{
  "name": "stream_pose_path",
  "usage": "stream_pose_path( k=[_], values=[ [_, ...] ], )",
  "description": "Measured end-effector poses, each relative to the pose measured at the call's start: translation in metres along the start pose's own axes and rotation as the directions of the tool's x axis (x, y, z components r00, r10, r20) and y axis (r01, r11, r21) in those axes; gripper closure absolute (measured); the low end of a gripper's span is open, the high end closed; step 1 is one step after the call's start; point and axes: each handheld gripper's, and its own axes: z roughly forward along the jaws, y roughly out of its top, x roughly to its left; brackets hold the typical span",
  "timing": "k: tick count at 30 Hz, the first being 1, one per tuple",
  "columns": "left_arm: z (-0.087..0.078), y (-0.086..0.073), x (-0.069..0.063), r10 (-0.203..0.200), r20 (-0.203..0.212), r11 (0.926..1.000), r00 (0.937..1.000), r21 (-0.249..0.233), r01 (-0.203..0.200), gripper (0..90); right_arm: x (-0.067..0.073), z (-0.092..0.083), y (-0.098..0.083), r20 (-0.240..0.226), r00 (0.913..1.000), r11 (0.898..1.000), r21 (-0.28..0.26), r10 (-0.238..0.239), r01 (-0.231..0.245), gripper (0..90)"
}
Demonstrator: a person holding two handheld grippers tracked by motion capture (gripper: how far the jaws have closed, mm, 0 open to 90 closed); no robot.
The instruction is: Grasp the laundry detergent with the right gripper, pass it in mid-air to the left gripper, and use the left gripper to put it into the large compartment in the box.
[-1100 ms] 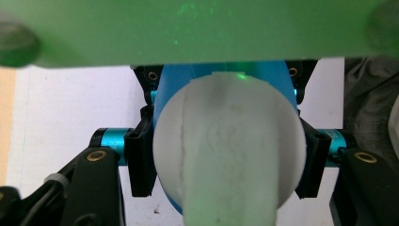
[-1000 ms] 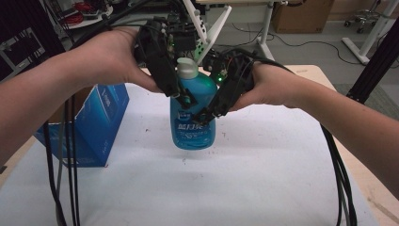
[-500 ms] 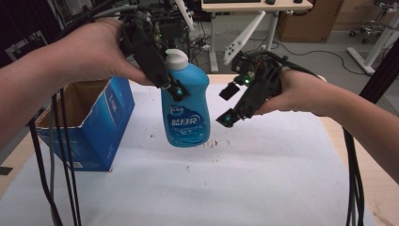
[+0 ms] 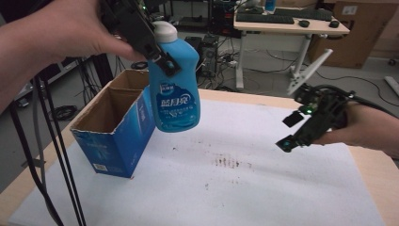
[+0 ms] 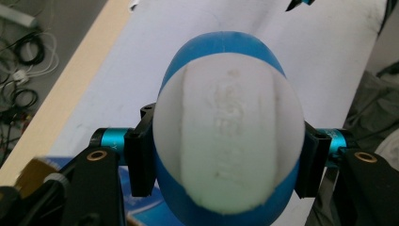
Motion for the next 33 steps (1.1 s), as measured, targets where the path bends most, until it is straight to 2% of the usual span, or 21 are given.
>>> stream_pose_path(
  k=[4, 8, 11, 12, 13, 16, 18, 21, 22, 25, 26, 27, 28, 33],
  values=[
    [-0.022, -0.011, 0.008, -0.08, -0.042, 0.9967, 0.9959, -0.015, 0.08, 38.4, -0.012, -0.007, -0.009, 0.041, 0.9986, 0.999, 0.017, 0.033, -0.034, 13.0],
    [-0.041, -0.024, 0.017, -0.173, -0.081, 0.9846, 0.9816, -0.044, 0.169, 38.4, -0.022, -0.018, -0.017, 0.088, 0.9947, 0.998, 0.023, 0.052, -0.054, 12.9],
    [-0.052, -0.033, 0.022, -0.225, -0.122, 0.9738, 0.9667, -0.06, 0.219, 38.4, -0.03, -0.027, -0.023, 0.107, 0.9913, 0.997, 0.014, 0.077, -0.079, 13.0],
    [-0.052, -0.033, 0.022, -0.225, -0.122, 0.9738, 0.9667, -0.06, 0.219, 38.4, -0.03, -0.027, -0.023, 0.107, 0.9913, 0.997, 0.014, 0.077, -0.079, 13.0],
    [-0.058, -0.039, 0.025, -0.256, -0.144, 0.9662, 0.9558, -0.064, 0.25, 38.4, -0.032, -0.029, -0.025, 0.111, 0.9902, 0.996, 0.008, 0.085, -0.086, 12.9],
    [-0.064, -0.047, 0.03, -0.298, -0.177, 0.9545, 0.938, -0.069, 0.29, 38.5, -0.039, -0.036, -0.031, 0.128, 0.9862, 0.994, 0.002, 0.105, -0.106, 13.0],
    [-0.067, -0.052, 0.033, -0.321, -0.198, 0.947, 0.9261, -0.072, 0.313, 38.4, -0.042, -0.037, -0.034, 0.132, 0.9854, 0.994, 0.001, 0.108, -0.109, 12.9],
    [-0.07, -0.06, 0.037, -0.341, -0.228, 0.94, 0.9121, -0.07, 0.334, 38.5, -0.045, -0.037, -0.036, 0.13, 0.9849, 0.993, 0.006, 0.114, -0.116, 13.0],
    [-0.07, -0.062, 0.038, -0.352, -0.237, 0.9357, 0.9052, -0.073, 0.345, 38.4, -0.046, -0.037, -0.036, 0.131, 0.9844, 0.993, 0.005, 0.117, -0.118, 13.0],
    [-0.072, -0.069, 0.042, -0.37, -0.256, 0.9285, 0.893, -0.071, 0.365, 38.5, -0.048, -0.037, -0.037, 0.131, 0.9838, 0.992, 0.006, 0.123, -0.125, 13.0],
    [-0.072, -0.071, 0.044, -0.374, -0.259, 0.9266, 0.8902, -0.068, 0.37, 38.5, -0.049, -0.037, -0.037, 0.131, 0.9838, 0.992, 0.005, 0.123, -0.124, 13.0],
    [-0.072, -0.071, 0.044, -0.374, -0.259, 0.9266, 0.8902, -0.068, 0.37, 38.5, -0.049, -0.037, -0.037, 0.131, 0.9838, 0.992, 0.005, 0.123, -0.124, 13.0],
    [-0.071, -0.075, 0.046, -0.387, -0.264, 0.9215, 0.8837, -0.071, 0.382, 38.5, -0.05, -0.037, -0.038, 0.131, 0.9838, 0.992, 0.007, 0.123, -0.125, 13.0],
    [-0.065, -0.084, 0.051, -0.394, -0.276, 0.9169, 0.8766, -0.053, 0.396, 38.5, -0.053, -0.038, -0.04, 0.137, 0.9812, 0.991, 0.002, 0.136, -0.137, 13.0]
  ],
)
